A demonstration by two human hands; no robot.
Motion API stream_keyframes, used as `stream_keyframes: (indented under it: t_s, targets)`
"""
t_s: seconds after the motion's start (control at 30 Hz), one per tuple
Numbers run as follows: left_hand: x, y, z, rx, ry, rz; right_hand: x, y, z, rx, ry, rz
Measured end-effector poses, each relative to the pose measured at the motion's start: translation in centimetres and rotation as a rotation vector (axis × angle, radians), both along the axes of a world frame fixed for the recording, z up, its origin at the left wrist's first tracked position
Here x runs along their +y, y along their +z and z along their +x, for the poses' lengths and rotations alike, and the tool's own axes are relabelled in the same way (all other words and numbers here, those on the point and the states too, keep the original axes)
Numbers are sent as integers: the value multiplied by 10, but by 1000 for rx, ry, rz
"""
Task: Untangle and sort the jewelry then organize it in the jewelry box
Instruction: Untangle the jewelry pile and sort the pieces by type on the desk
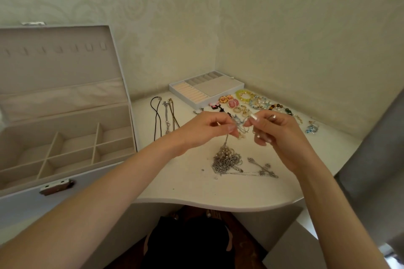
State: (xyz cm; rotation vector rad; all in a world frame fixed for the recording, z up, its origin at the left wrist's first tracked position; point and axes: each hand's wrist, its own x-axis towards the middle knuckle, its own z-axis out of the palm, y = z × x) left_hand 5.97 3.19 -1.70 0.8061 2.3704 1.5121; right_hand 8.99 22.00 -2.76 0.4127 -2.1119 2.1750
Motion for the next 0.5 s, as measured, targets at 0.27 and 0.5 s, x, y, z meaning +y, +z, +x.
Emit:
stream_keyframes:
  t_s: [0.27,0.5]
  targets:
    - [1,-18,-7,84,23,-165,-9,-5,-6,-52,-40,72]
    - [4,-8,0,96,47,-53,-7,-11,-8,-86,21,271]
